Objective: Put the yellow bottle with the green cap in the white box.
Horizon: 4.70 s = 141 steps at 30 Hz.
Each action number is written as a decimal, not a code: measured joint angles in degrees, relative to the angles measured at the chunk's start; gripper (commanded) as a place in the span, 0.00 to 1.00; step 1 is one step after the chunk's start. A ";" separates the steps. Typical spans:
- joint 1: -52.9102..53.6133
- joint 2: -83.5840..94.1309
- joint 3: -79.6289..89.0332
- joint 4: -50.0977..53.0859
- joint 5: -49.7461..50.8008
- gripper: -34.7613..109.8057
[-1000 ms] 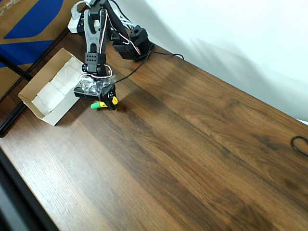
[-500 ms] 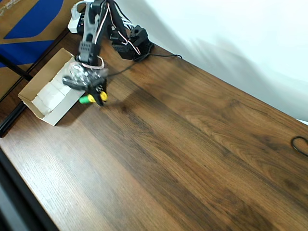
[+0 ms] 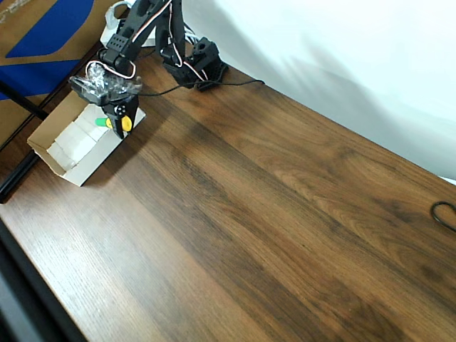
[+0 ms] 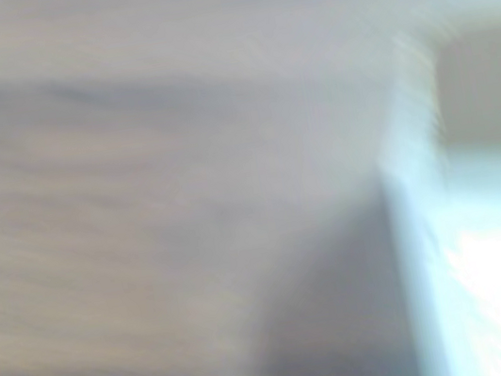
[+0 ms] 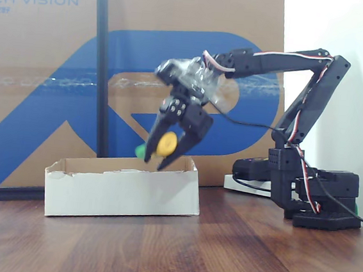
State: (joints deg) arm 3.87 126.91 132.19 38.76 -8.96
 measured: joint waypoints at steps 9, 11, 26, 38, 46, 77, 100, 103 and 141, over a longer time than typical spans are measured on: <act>10.02 0.09 0.09 -1.93 3.52 0.24; 12.13 -0.26 -0.09 -1.93 3.87 0.24; 24.35 -3.69 0.88 -10.37 2.37 0.24; 23.99 -4.22 0.97 -10.81 2.11 0.24; 24.96 -5.62 2.90 -12.92 1.14 0.43; 19.60 12.57 9.93 -11.60 0.88 0.24; 3.78 57.83 34.98 1.41 -2.99 0.24; 4.48 65.21 38.58 4.22 -2.90 0.24; -3.08 75.67 47.90 33.66 1.23 0.24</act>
State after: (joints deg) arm 0.79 202.59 180.09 72.42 -7.73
